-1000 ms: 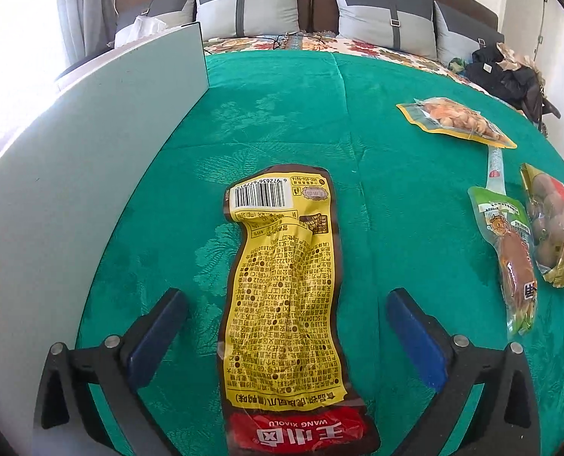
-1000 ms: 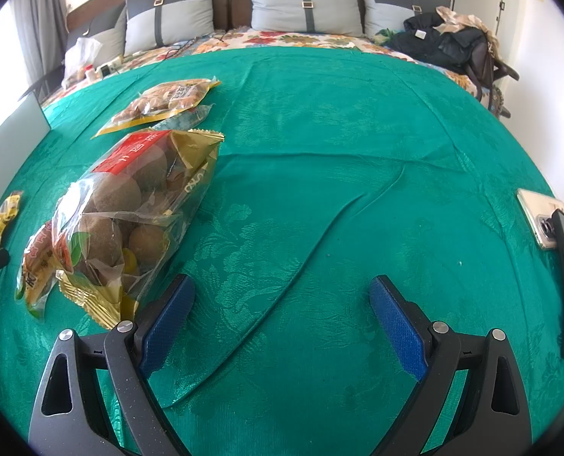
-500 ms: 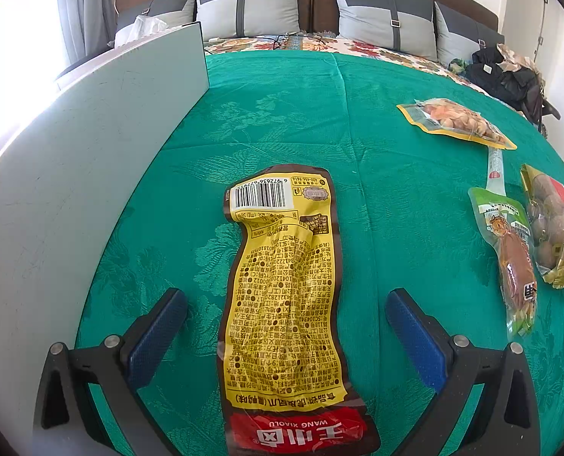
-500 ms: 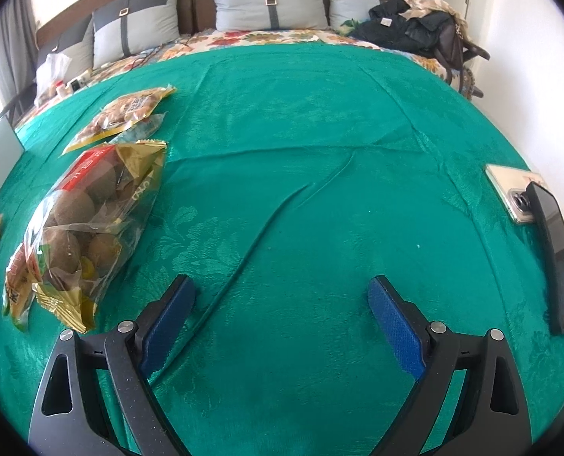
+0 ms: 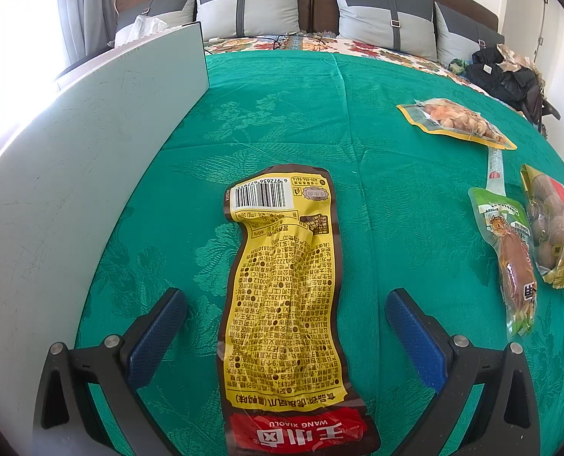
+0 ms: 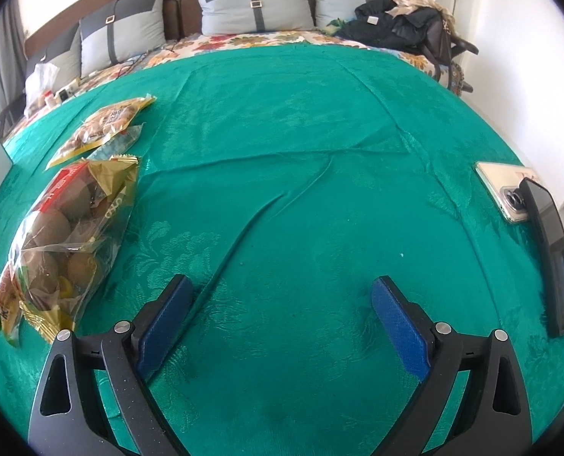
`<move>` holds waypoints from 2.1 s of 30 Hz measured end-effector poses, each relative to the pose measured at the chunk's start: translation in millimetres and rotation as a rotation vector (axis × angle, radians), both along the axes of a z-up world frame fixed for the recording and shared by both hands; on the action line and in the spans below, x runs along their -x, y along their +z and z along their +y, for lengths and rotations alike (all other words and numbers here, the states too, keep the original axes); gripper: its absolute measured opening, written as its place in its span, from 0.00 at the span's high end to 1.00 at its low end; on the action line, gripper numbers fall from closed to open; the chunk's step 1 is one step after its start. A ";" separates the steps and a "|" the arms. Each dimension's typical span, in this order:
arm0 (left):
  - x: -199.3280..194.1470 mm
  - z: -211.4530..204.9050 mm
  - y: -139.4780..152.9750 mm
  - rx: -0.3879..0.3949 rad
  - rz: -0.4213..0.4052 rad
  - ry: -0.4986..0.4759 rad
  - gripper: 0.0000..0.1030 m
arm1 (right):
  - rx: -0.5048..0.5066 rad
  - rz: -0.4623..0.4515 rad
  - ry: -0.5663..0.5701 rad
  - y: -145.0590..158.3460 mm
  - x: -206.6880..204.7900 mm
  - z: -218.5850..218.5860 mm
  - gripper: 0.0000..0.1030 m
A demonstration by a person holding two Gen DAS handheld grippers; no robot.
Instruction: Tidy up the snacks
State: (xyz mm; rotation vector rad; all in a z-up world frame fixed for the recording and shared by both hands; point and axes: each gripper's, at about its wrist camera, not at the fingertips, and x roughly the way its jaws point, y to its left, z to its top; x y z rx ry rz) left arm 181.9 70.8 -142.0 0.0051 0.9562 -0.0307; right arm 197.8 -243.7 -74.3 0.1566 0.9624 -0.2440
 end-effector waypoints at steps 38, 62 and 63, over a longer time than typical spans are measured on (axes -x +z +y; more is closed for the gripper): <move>0.9 0.3 0.1 0.001 -0.002 0.001 0.00 | -0.004 0.004 0.064 -1.7 -21.3 -3.7 0.03; 1.0 0.2 0.2 0.001 -0.002 0.001 0.00 | -0.004 0.004 0.064 -2.0 -21.4 -3.6 0.03; 1.0 0.3 0.1 0.001 -0.002 0.001 0.00 | -0.004 0.004 0.064 -2.0 -21.7 -3.7 0.03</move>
